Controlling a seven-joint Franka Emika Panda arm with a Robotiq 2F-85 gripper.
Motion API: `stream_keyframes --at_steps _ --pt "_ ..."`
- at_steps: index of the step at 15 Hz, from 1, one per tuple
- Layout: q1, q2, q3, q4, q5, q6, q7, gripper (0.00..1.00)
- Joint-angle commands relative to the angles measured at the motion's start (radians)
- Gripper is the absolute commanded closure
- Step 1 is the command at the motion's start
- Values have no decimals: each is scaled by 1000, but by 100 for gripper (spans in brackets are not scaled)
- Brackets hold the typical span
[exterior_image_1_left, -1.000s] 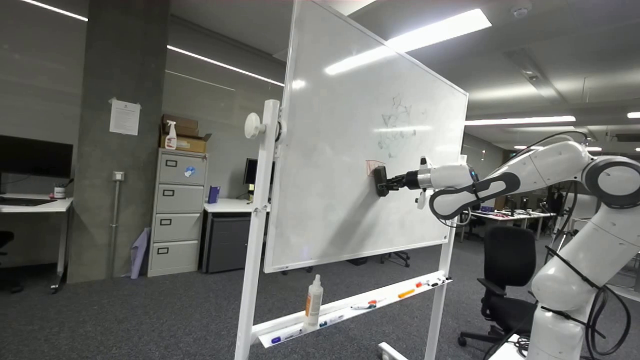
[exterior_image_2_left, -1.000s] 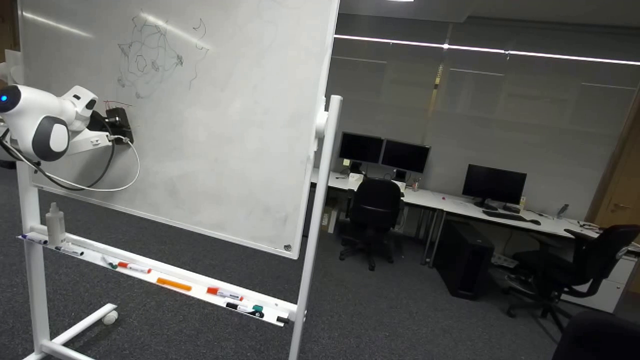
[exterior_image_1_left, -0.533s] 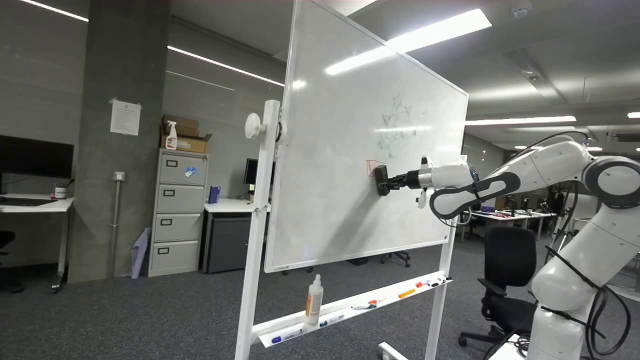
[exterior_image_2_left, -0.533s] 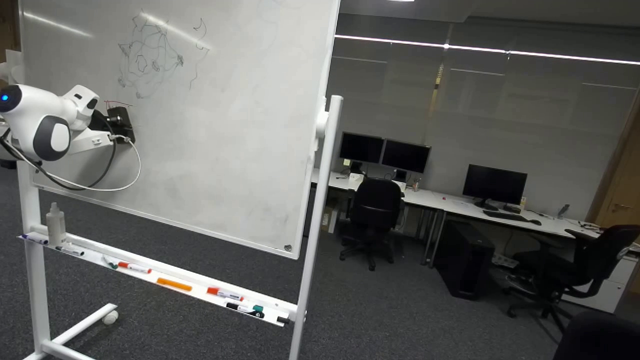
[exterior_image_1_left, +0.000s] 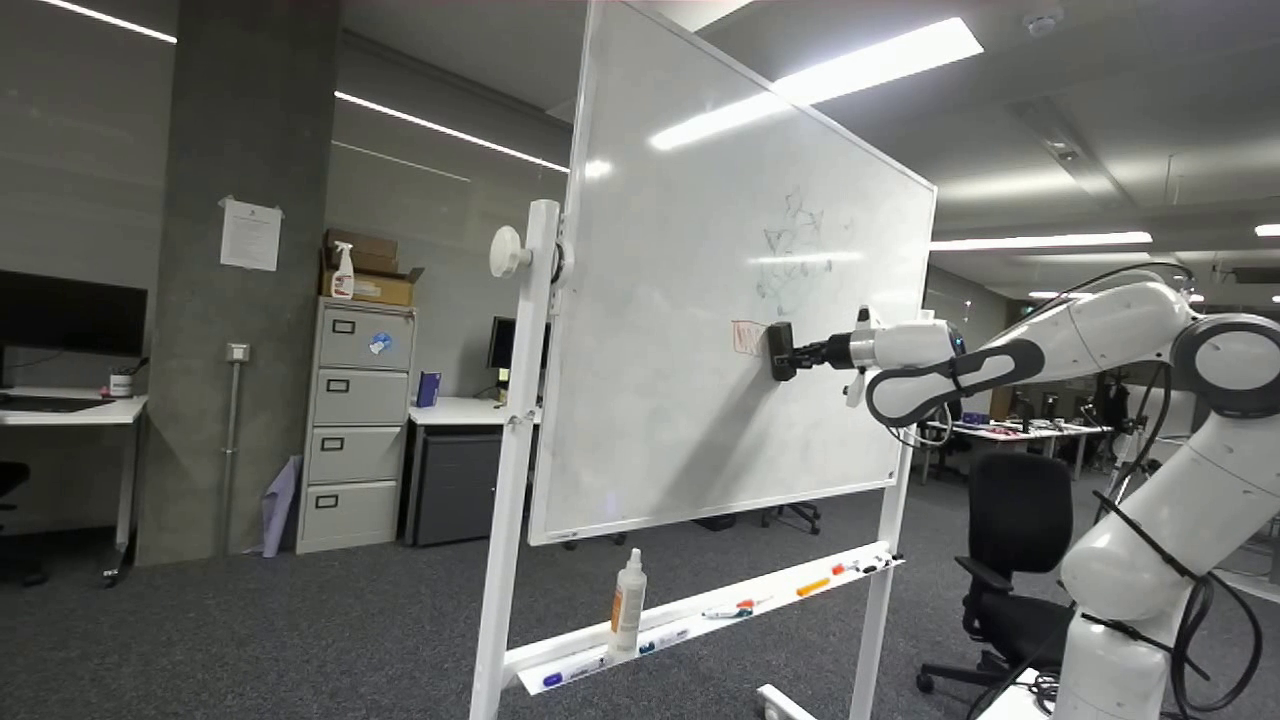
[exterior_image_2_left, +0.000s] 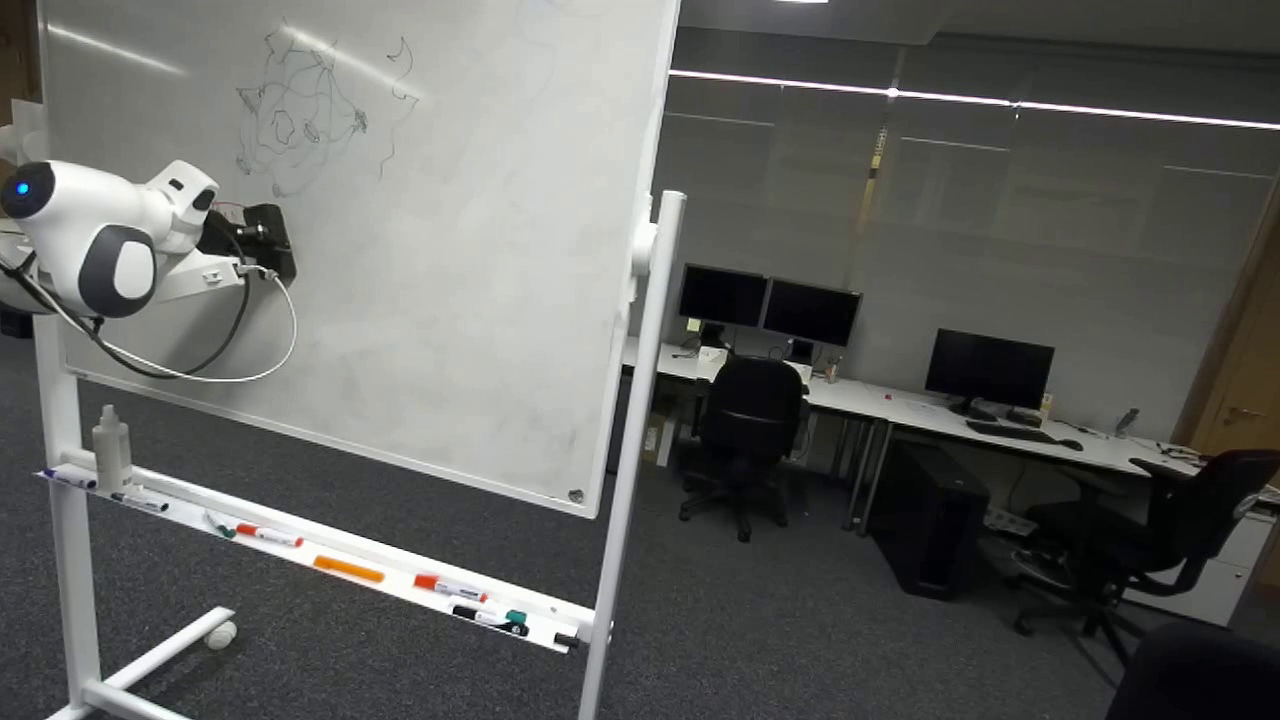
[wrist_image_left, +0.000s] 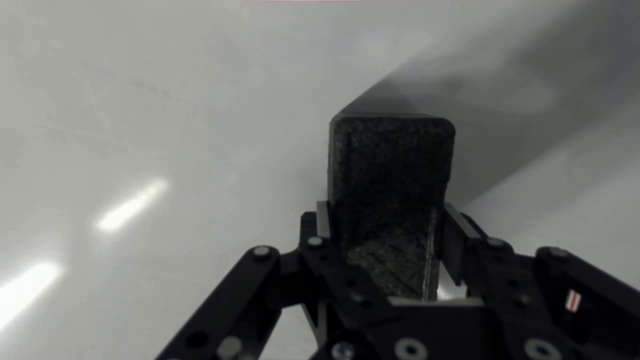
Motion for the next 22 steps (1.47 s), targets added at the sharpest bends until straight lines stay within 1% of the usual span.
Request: stream_keyframes --at_steps 1,5,8,17,22 --pt "-49 10 4 36 21 5 3 70" --pt "-74 23 53 45 21 4 -2 70" --pt "-111 29 117 55 29 4 -1 70" --pt "-254 37 378 93 59 4 -8 70" --pt "-343 34 509 119 57 5 -8 70"
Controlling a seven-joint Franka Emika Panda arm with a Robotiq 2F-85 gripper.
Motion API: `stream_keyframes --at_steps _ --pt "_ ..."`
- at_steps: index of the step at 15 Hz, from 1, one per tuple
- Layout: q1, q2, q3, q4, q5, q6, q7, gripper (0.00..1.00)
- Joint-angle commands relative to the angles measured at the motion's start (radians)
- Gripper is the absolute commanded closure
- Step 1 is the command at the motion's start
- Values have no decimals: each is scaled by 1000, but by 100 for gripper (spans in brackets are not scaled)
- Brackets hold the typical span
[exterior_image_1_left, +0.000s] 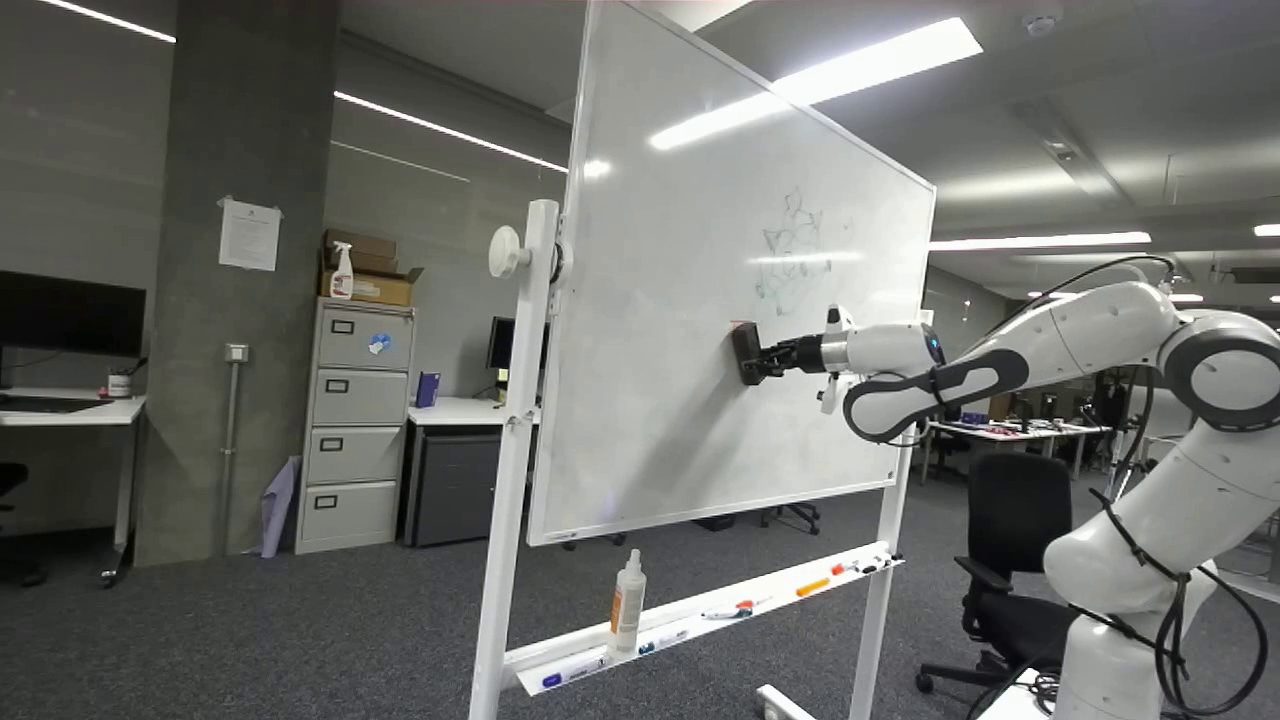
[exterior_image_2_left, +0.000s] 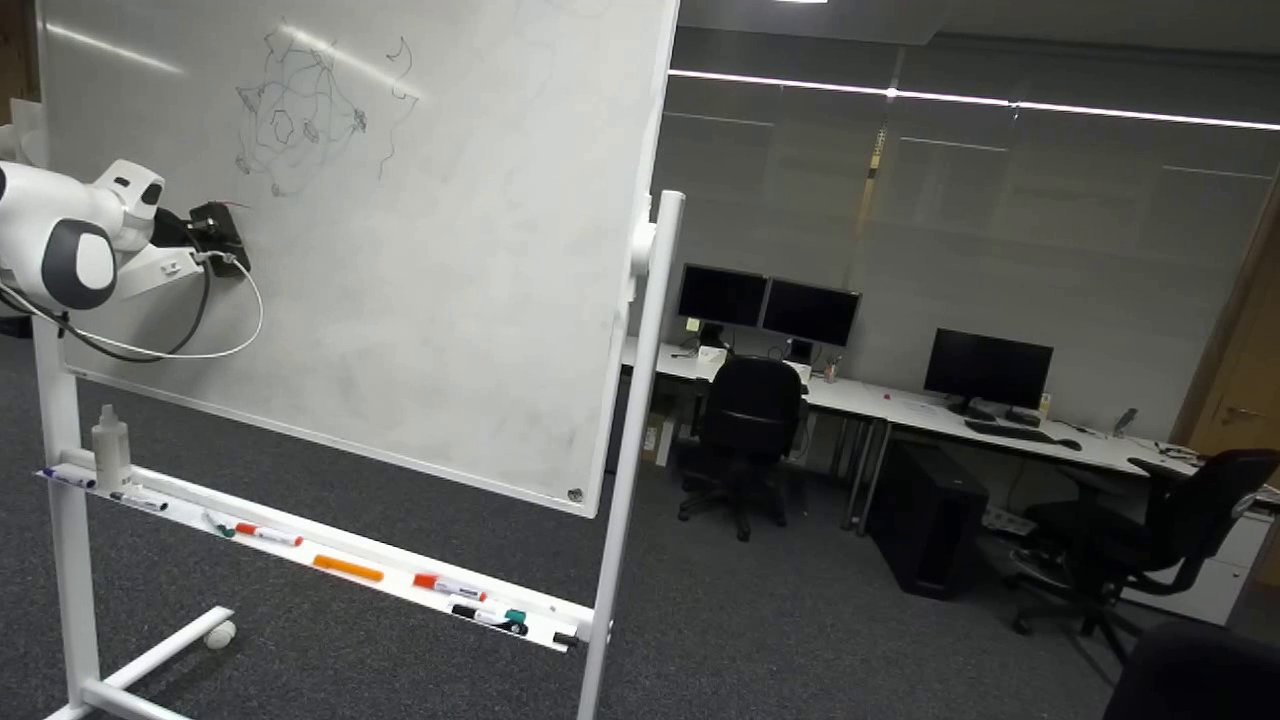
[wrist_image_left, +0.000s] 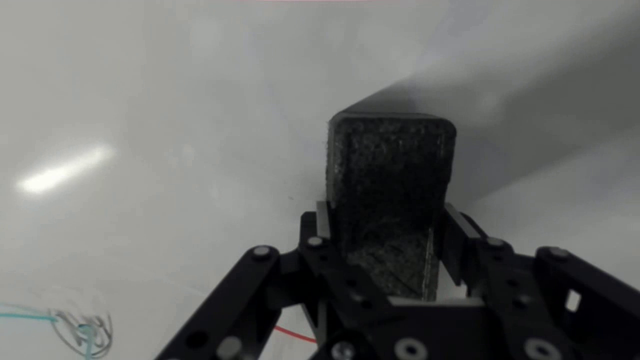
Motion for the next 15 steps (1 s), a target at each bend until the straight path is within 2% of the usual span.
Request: stream_keyframes --at_steps 1,5,8,15 --pt "-82 34 100 67 11 3 -8 70" --pt "-147 24 169 87 15 -4 -3 70" --pt "-189 13 189 97 26 -5 7 70" --pt "-193 -1 131 93 63 -3 71 70"
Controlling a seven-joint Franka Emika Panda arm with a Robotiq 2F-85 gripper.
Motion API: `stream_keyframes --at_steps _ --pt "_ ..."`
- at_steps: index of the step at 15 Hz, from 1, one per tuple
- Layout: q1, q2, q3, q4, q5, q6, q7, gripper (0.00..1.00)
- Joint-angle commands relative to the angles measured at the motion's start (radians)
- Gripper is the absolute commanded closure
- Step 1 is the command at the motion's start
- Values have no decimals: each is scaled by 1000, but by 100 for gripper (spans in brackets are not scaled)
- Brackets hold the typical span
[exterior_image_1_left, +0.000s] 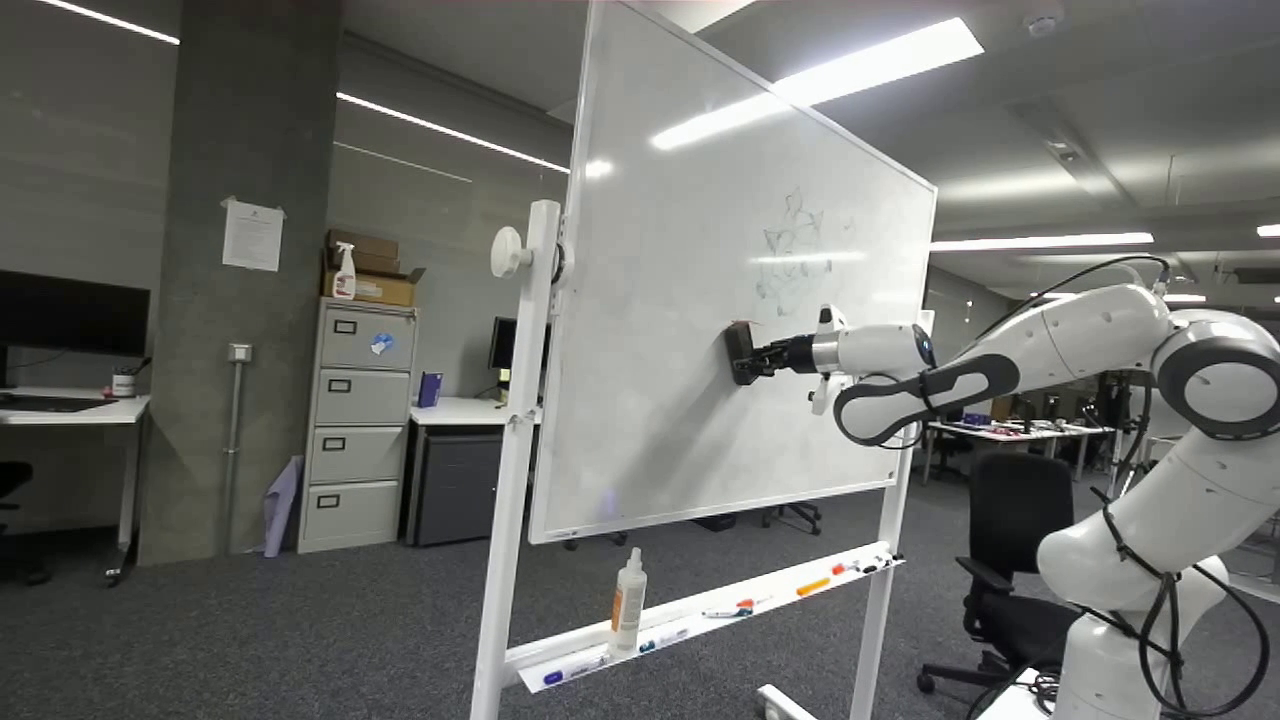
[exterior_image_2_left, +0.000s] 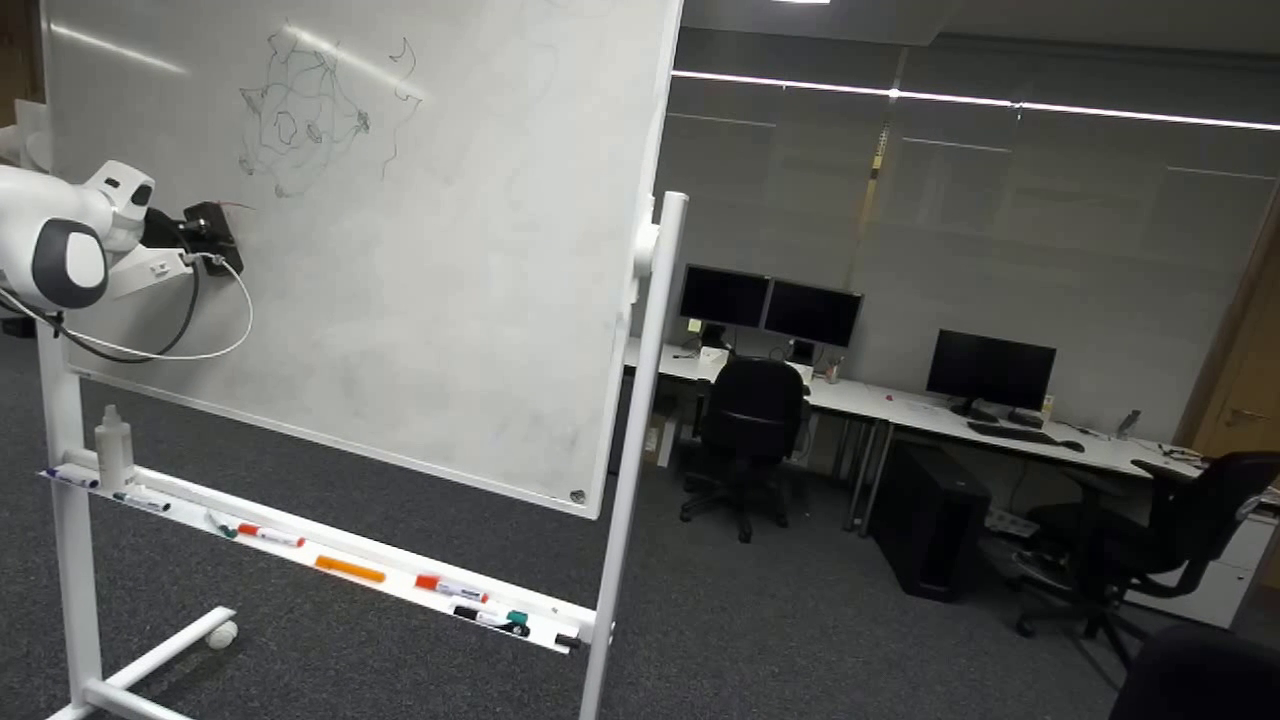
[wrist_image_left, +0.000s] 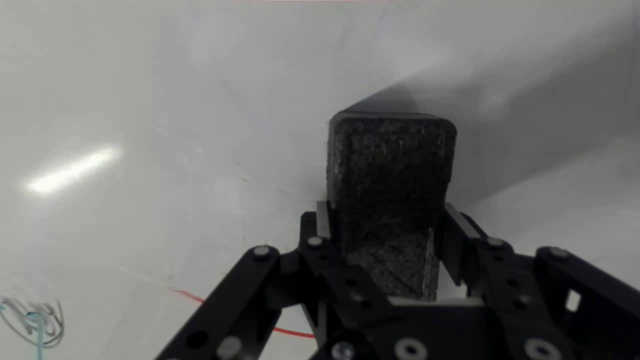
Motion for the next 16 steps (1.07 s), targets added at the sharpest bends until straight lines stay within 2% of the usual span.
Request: stream_keyframes --at_steps 1,5,13,16 --pt "-50 26 -36 62 23 -2 20 70" --pt "-51 17 -67 53 41 1 47 70" --pt "-39 4 -170 47 69 5 110 70" --pt "-46 6 -156 53 66 8 117 70"
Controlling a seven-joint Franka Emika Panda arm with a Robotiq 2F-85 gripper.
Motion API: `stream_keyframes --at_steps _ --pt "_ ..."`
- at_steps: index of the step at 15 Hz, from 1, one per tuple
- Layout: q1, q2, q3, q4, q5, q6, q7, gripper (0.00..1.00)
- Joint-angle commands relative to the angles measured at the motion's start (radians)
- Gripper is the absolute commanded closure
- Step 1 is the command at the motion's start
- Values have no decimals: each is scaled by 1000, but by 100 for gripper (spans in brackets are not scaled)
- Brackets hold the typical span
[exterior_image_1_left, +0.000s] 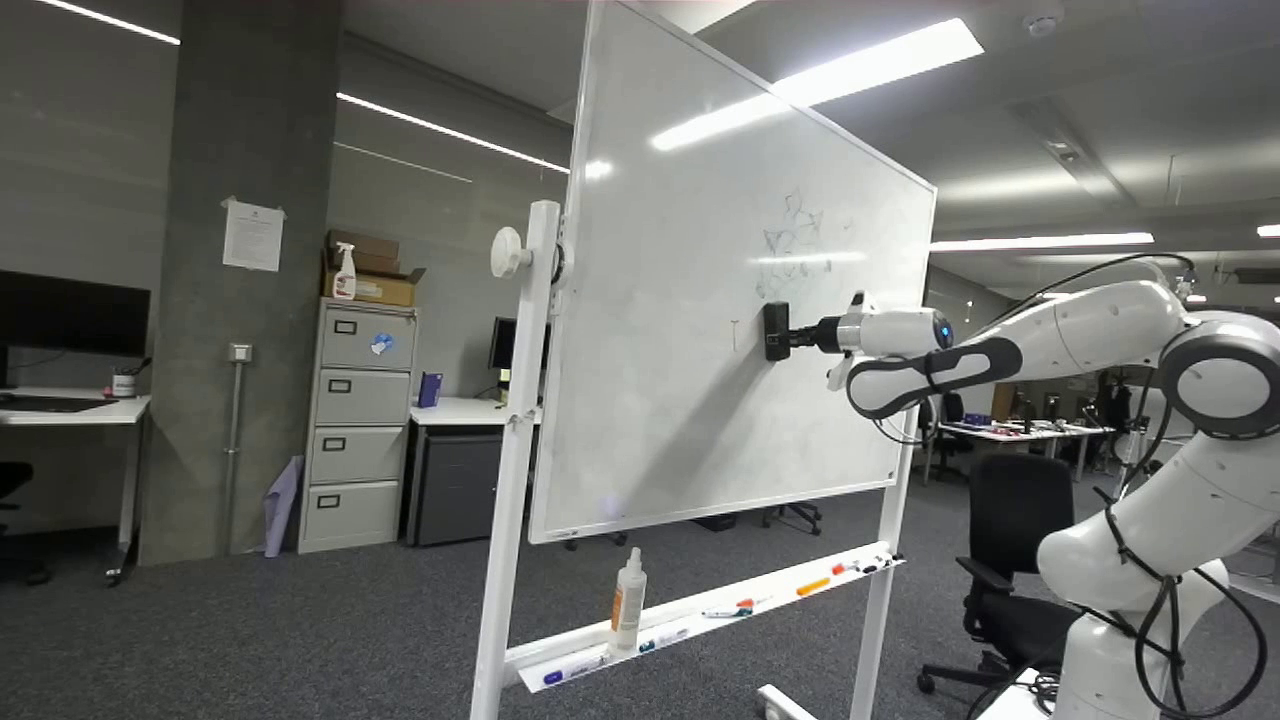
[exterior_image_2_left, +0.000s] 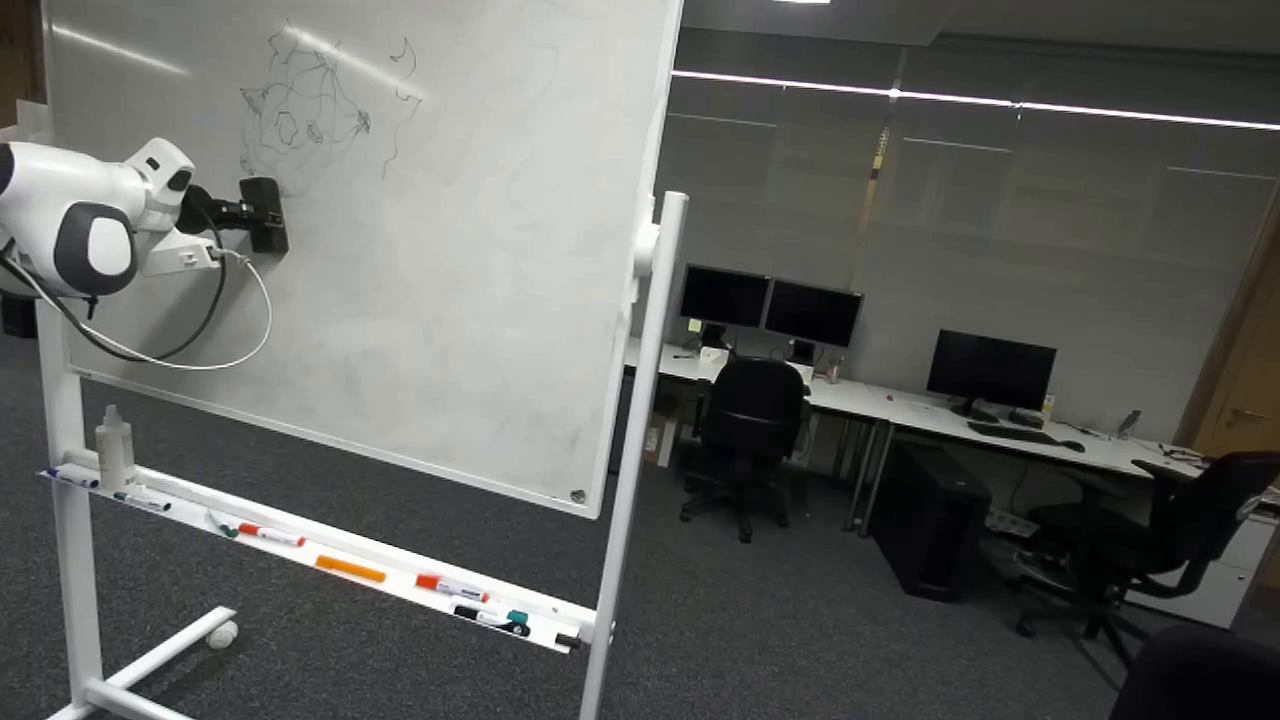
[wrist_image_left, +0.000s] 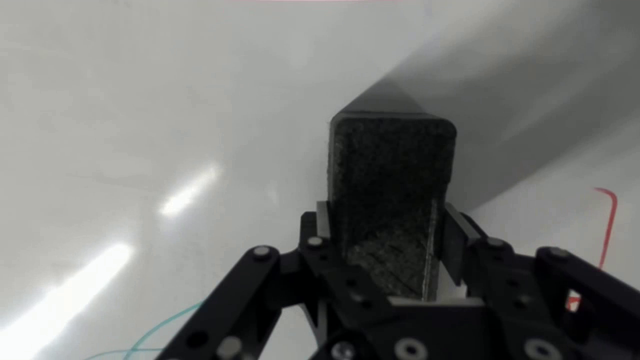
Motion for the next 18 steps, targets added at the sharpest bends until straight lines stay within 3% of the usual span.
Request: stream_keyframes --at_steps 1,10,18 --pt "-51 45 19 55 6 5 1 70" --pt "-154 -3 290 44 2 -12 8 70" --pt "-220 47 489 89 -18 -29 -7 70"
